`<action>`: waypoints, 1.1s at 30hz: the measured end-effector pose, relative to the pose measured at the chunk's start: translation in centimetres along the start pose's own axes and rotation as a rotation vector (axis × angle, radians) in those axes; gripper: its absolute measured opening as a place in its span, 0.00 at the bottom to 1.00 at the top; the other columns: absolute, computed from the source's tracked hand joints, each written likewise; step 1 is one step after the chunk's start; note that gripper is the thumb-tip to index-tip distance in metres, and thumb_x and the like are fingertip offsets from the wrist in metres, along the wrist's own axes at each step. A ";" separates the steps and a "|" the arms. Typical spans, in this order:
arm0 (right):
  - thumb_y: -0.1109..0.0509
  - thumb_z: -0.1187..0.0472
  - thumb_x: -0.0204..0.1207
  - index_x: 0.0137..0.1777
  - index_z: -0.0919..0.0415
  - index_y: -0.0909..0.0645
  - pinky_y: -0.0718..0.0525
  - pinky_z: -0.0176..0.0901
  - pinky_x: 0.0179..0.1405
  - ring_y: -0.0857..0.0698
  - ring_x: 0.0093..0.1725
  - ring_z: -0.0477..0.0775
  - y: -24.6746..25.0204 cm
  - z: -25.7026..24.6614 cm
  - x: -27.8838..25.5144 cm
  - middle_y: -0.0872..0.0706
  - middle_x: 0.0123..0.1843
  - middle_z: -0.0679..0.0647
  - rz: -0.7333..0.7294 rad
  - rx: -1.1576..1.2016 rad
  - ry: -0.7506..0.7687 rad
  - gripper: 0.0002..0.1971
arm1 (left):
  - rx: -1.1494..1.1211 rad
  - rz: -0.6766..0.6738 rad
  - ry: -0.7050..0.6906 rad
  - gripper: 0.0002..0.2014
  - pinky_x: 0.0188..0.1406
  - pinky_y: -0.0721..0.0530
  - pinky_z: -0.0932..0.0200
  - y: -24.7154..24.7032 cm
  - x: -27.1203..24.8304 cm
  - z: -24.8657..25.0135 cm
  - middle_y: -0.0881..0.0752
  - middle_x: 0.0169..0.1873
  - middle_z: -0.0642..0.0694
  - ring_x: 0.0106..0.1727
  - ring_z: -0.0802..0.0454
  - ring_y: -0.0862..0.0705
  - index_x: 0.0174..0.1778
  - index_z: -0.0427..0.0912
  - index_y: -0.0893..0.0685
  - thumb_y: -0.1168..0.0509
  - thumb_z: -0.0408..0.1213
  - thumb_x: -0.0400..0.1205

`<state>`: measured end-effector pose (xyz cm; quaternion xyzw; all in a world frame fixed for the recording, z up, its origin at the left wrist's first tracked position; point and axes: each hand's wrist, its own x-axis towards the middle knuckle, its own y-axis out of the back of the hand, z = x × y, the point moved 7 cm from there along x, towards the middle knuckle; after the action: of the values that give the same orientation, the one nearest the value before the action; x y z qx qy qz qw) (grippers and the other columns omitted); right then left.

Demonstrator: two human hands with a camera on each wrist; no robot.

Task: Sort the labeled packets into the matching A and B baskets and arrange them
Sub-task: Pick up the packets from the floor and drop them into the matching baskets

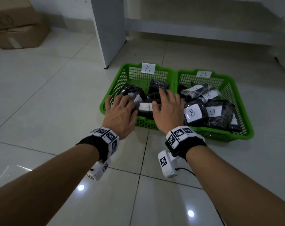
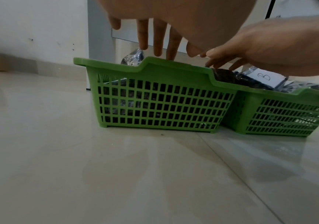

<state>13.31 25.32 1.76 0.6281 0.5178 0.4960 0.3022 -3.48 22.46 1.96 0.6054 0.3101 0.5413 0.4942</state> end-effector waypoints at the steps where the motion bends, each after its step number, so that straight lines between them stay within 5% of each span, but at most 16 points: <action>1: 0.42 0.47 0.87 0.84 0.56 0.33 0.41 0.62 0.82 0.34 0.81 0.62 0.7 0.0 -0.6 0.29 0.82 0.58 0.007 0.009 0.021 0.28 | -0.008 0.009 -0.003 0.19 0.76 0.38 0.31 0.4 -0.2 0.4 0.21 0.65 0.47 0.71 0.41 0.26 0.60 0.46 0.19 0.48 0.51 0.84; 7: 0.35 0.53 0.80 0.74 0.61 0.24 0.33 0.61 0.77 0.28 0.76 0.63 4.0 -0.7 -8.5 0.23 0.76 0.59 -0.063 0.065 0.224 0.24 | -0.039 -0.029 -0.040 0.16 0.65 0.30 0.39 2.7 -5.5 3.6 0.19 0.60 0.40 0.61 0.37 0.23 0.57 0.40 0.20 0.43 0.48 0.83; 11: 0.33 0.60 0.74 0.71 0.62 0.23 0.32 0.58 0.74 0.27 0.75 0.61 5.2 -1.6 -17.5 0.23 0.74 0.59 -0.262 0.103 0.497 0.24 | -0.096 -0.163 -0.082 0.17 0.58 0.28 0.43 3.1 -12.5 6.0 0.20 0.57 0.41 0.58 0.38 0.22 0.56 0.42 0.20 0.45 0.49 0.83; 17: 0.36 0.60 0.69 0.69 0.62 0.22 0.18 0.58 0.63 0.22 0.66 0.56 5.6 -1.5 -27.7 0.18 0.66 0.56 -0.696 0.211 0.623 0.26 | -0.196 -0.457 -0.314 0.16 0.45 0.19 0.41 4.1 -23.7 11.4 0.18 0.50 0.39 0.44 0.37 0.17 0.51 0.39 0.17 0.46 0.45 0.80; 21: 0.22 0.56 0.62 0.79 0.49 0.30 0.19 0.55 0.68 0.30 0.78 0.54 5.0 -1.3 -33.5 0.33 0.83 0.50 -0.997 0.102 0.791 0.42 | -0.234 -0.743 -0.419 0.20 0.52 0.17 0.45 5.0 -30.4 14.9 0.14 0.49 0.46 0.46 0.44 0.15 0.48 0.45 0.16 0.46 0.50 0.70; 23: 0.16 0.54 0.57 0.84 0.43 0.38 0.21 0.57 0.72 0.38 0.84 0.53 4.2 -0.8 -35.4 0.42 0.88 0.46 -1.074 -0.019 0.880 0.54 | -0.227 -0.772 -0.466 0.18 0.50 0.18 0.48 5.5 -32.6 15.4 0.15 0.45 0.48 0.45 0.45 0.17 0.48 0.46 0.18 0.42 0.52 0.70; 26: 0.18 0.57 0.59 0.79 0.49 0.29 0.16 0.59 0.63 0.32 0.77 0.55 4.0 -0.3 -35.4 0.27 0.78 0.49 -1.008 -0.061 0.900 0.45 | -0.188 -0.743 -0.585 0.22 0.48 0.20 0.51 6.0 -34.4 15.4 0.18 0.45 0.50 0.44 0.47 0.20 0.50 0.48 0.20 0.37 0.61 0.72; 30: 0.21 0.52 0.60 0.74 0.51 0.25 0.17 0.57 0.57 0.26 0.64 0.54 5.4 0.7 -31.9 0.20 0.66 0.49 -0.831 -0.016 0.684 0.38 | -0.144 -0.811 -0.637 0.35 0.51 0.18 0.50 5.5 -35.8 15.5 0.19 0.54 0.51 0.50 0.48 0.20 0.59 0.48 0.22 0.40 0.75 0.71; 33: 0.23 0.47 0.59 0.75 0.51 0.25 0.18 0.56 0.57 0.26 0.63 0.54 6.6 1.6 -29.1 0.20 0.65 0.49 -0.712 -0.002 0.560 0.40 | -0.164 -0.917 -0.642 0.35 0.52 0.18 0.50 4.7 -37.3 16.6 0.21 0.58 0.49 0.53 0.48 0.21 0.66 0.48 0.26 0.32 0.70 0.71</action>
<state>17.97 -3.95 -1.88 0.2523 0.7630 0.5123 0.3029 3.52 -17.37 -5.46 0.5025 0.3324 0.0825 0.7938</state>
